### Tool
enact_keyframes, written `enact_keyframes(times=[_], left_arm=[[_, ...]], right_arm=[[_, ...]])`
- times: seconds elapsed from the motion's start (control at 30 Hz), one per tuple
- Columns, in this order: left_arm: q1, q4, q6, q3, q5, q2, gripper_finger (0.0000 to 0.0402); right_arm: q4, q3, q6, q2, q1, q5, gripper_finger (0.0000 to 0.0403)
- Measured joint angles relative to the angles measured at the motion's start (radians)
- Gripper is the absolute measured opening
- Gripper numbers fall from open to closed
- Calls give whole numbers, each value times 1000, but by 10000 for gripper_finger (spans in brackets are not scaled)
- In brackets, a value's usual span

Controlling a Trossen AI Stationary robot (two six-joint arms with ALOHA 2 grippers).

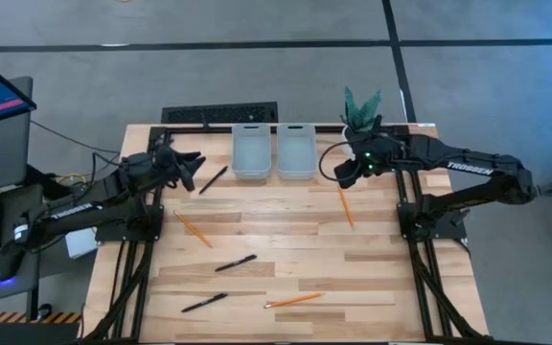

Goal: Sort pens & pencils
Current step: Put the top right orange pencil into the right gray bin

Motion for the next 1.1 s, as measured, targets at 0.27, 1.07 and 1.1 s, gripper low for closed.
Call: enact_keyframes(times=[0.27, 1.07, 1.1], left_arm=[[0, -19, -8, 0, 15, 6, 132], [0, -113, 13, 0, 14, 6, 132], [0, -117, 13, 0, 14, 6, 132]], right_arm=[[-89, 0, 93, 120, 0, 0, 123], [-111, -17, -68, 317, -31, 191, 123], [-95, -40, -72, 292, -40, 188, 123]])
